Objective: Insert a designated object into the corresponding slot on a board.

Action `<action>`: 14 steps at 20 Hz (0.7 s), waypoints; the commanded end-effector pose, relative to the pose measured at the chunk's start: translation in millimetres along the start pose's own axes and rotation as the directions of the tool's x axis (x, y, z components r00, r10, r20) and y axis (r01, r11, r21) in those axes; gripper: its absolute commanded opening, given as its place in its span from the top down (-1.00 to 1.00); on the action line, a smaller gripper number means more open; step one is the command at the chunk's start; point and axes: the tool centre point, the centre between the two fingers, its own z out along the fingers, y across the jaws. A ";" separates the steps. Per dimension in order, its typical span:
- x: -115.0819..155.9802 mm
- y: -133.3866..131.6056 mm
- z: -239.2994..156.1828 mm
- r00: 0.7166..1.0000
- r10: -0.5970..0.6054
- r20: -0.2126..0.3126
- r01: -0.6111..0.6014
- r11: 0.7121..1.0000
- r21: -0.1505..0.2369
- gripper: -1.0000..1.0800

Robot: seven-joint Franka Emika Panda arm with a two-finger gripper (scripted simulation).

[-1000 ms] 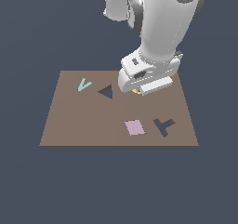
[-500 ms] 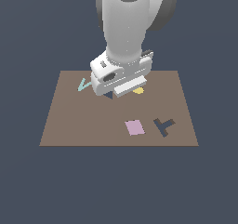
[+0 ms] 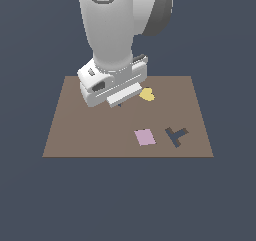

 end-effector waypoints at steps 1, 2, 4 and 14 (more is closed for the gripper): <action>-1.0 4.9 -0.4 1.000 -0.009 0.000 0.009 1.000 0.000 1.00; -1.3 6.0 -0.4 1.000 -0.011 0.000 0.011 1.000 0.000 1.00; -1.6 7.0 -0.5 1.000 -0.012 0.000 0.012 1.000 0.000 1.00; -0.5 7.0 9.6 1.000 -0.012 0.000 0.012 1.000 0.000 -0.92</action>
